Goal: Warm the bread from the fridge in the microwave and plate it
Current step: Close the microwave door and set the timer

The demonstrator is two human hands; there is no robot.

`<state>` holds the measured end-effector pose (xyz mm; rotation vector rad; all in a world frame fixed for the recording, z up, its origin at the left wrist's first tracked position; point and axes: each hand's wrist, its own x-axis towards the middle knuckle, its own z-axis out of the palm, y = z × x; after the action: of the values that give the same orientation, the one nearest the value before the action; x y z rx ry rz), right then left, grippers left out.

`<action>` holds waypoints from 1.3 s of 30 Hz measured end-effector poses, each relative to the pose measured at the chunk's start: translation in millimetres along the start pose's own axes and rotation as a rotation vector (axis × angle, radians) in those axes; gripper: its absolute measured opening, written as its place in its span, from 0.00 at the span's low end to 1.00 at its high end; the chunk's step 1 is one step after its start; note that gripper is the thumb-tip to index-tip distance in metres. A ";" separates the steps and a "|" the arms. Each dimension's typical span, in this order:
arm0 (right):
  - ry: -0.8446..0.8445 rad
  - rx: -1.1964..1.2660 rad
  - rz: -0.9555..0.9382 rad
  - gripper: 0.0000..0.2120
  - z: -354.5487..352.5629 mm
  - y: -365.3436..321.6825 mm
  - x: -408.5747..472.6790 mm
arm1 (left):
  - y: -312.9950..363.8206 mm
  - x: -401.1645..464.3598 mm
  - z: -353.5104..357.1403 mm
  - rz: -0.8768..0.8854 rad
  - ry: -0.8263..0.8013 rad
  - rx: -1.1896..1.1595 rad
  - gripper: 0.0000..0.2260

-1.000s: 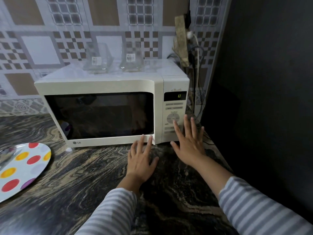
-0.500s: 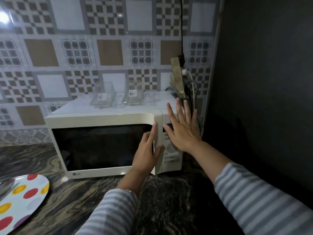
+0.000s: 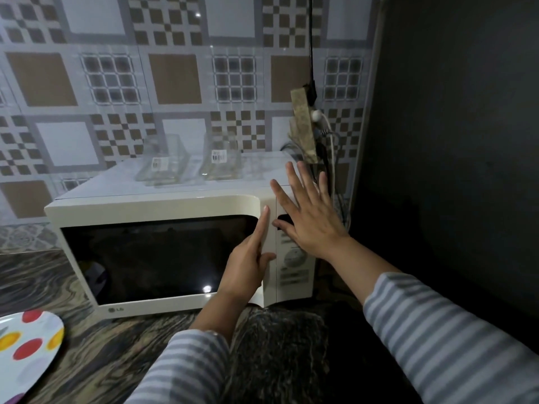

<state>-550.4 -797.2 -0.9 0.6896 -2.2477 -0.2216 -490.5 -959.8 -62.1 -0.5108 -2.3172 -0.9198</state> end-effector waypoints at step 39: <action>-0.257 0.454 0.098 0.42 -79.7 -17.5 -10.9 | 25.5 -20.8 -118.5 -0.190 0.344 0.671 0.22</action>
<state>-479.9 -801.8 41.5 0.8174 -2.6021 0.2733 -416.2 -1029.6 6.7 0.1414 -2.1940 -0.2337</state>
